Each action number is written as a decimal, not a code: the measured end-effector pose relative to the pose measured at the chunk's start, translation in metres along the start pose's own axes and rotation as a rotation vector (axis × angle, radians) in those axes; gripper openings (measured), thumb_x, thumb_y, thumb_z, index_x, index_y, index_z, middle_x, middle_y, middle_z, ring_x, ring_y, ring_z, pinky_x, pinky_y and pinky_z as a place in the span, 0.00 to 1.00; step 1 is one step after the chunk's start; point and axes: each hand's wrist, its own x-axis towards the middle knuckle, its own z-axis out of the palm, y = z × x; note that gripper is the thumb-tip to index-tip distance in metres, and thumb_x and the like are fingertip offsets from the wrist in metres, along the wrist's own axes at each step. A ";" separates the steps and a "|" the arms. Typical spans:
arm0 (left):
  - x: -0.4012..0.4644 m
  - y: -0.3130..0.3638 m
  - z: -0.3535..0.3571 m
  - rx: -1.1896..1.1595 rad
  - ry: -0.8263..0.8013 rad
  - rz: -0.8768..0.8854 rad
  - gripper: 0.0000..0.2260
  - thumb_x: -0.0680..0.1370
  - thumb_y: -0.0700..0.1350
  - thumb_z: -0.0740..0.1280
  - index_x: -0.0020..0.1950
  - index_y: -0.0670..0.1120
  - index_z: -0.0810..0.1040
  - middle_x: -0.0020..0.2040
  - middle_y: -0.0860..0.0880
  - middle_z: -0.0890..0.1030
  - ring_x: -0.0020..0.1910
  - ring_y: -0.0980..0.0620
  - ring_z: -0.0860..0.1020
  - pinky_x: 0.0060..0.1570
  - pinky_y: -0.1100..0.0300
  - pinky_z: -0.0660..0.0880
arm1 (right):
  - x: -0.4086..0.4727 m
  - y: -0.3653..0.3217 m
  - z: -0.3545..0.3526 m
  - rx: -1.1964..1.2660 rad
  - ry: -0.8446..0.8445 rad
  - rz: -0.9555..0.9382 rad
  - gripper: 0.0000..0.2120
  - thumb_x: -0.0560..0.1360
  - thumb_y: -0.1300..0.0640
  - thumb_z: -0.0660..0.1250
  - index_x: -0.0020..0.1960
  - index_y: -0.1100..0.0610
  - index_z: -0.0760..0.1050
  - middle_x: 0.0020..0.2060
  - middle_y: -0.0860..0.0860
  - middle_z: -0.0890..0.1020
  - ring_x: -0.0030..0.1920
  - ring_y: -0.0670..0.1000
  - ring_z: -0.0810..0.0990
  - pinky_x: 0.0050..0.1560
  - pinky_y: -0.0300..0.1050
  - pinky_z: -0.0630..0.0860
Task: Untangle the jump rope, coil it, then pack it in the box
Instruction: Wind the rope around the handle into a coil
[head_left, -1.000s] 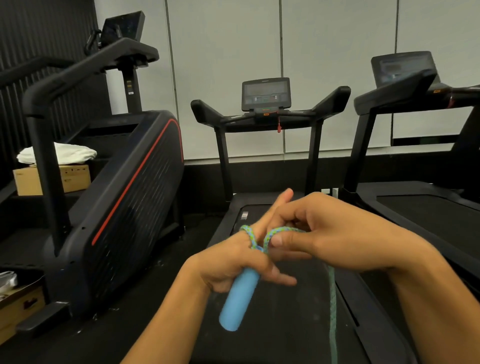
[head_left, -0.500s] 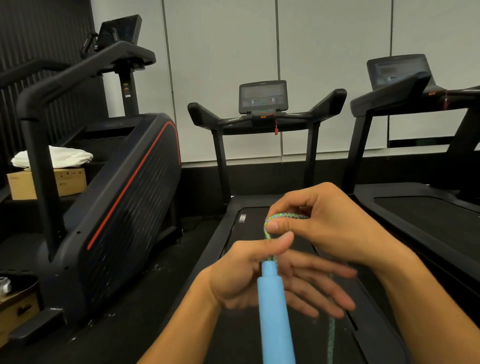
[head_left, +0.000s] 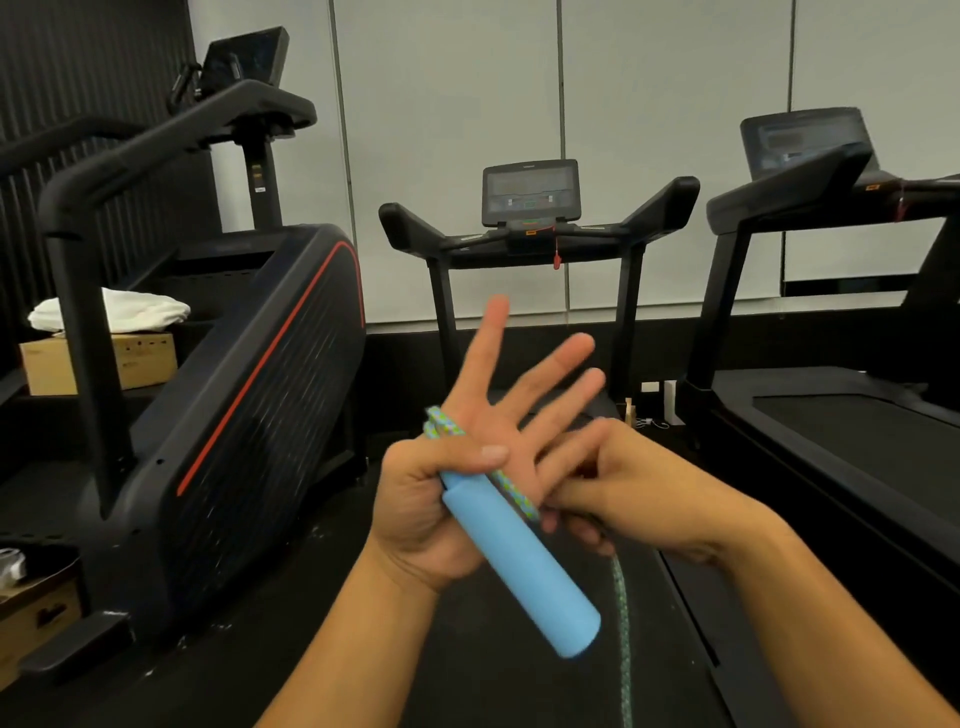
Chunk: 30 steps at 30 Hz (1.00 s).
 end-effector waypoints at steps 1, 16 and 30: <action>-0.001 0.004 -0.004 0.027 0.013 0.028 0.45 0.69 0.29 0.63 0.82 0.53 0.52 0.81 0.33 0.52 0.80 0.30 0.50 0.76 0.32 0.45 | -0.006 -0.004 -0.005 -0.019 -0.025 0.019 0.16 0.79 0.63 0.66 0.34 0.54 0.80 0.25 0.52 0.77 0.25 0.49 0.70 0.28 0.43 0.69; -0.016 0.019 -0.013 0.307 0.255 -0.081 0.47 0.64 0.31 0.65 0.78 0.65 0.61 0.79 0.45 0.65 0.78 0.37 0.62 0.71 0.25 0.56 | -0.016 -0.034 -0.010 -0.289 -0.189 0.025 0.06 0.77 0.58 0.69 0.50 0.50 0.83 0.31 0.52 0.78 0.28 0.44 0.70 0.32 0.39 0.70; -0.015 0.005 -0.010 0.184 0.093 -0.391 0.44 0.64 0.31 0.58 0.81 0.48 0.58 0.72 0.36 0.69 0.65 0.40 0.74 0.71 0.39 0.59 | -0.017 -0.036 -0.012 -0.364 -0.025 -0.050 0.07 0.74 0.48 0.71 0.43 0.50 0.83 0.41 0.53 0.85 0.44 0.58 0.83 0.50 0.62 0.78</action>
